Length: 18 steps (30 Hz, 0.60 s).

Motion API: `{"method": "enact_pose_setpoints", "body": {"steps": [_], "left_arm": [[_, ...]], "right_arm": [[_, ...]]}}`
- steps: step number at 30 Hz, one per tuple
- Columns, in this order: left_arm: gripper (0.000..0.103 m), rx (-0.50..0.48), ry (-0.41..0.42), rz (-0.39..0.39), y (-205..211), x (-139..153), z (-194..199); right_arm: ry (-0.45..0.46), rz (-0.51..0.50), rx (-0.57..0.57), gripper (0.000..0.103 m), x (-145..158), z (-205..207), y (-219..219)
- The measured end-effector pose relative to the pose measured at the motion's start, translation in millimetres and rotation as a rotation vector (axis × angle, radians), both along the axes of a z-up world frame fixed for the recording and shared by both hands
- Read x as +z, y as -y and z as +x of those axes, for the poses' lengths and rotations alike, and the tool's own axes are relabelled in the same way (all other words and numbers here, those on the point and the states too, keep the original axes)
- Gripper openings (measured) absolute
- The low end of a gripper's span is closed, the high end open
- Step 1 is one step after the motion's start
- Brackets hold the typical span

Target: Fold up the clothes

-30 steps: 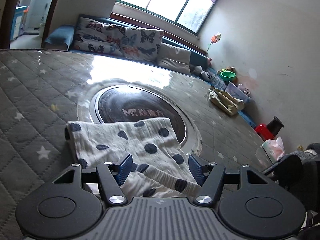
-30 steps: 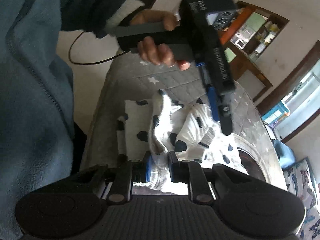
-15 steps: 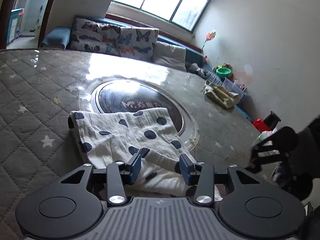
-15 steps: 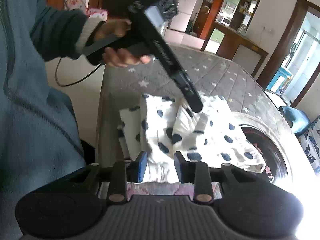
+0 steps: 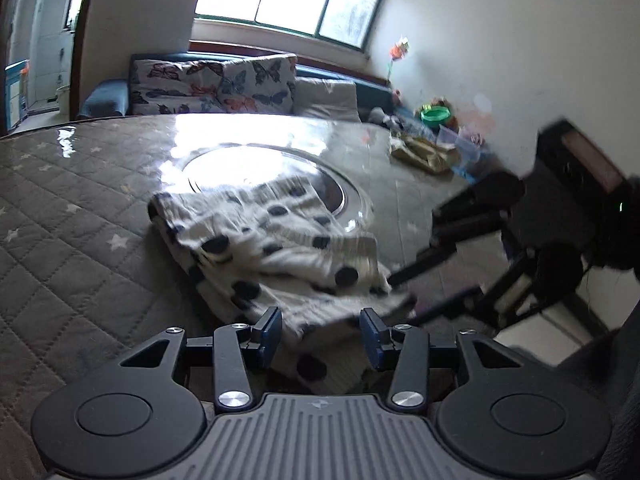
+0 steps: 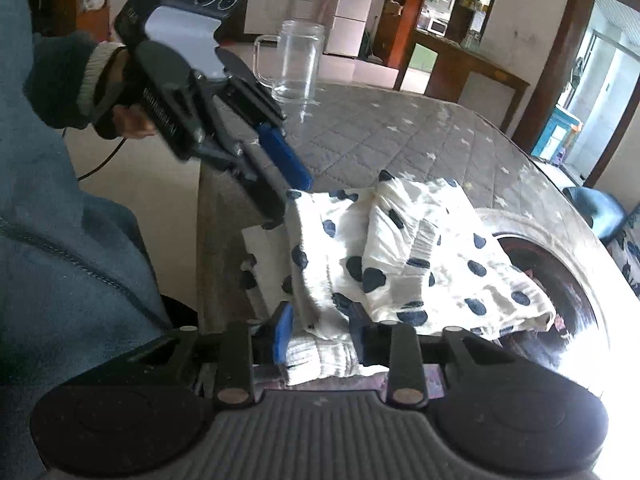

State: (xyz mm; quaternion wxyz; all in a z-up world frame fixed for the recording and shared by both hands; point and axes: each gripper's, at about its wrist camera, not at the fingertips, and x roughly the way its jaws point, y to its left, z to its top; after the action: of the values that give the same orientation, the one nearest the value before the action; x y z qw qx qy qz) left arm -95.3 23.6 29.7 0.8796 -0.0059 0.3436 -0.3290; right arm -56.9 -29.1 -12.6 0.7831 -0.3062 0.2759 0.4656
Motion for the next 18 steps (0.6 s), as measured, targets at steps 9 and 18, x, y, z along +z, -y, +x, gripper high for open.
{"method": "enact_pose_setpoints", "body": {"steps": [9,18], "left_arm": [[0.003,0.011,-0.002,0.001,-0.2,0.7,-0.7],[0.002,-0.053,0.016,0.001,10.1,10.7,-21.6]], "right_arm": [[0.0,0.016,-0.014,0.014,11.6,-8.8,4.1],[0.019,0.003,0.01,0.005,17.8,-20.6,9.9]]}}
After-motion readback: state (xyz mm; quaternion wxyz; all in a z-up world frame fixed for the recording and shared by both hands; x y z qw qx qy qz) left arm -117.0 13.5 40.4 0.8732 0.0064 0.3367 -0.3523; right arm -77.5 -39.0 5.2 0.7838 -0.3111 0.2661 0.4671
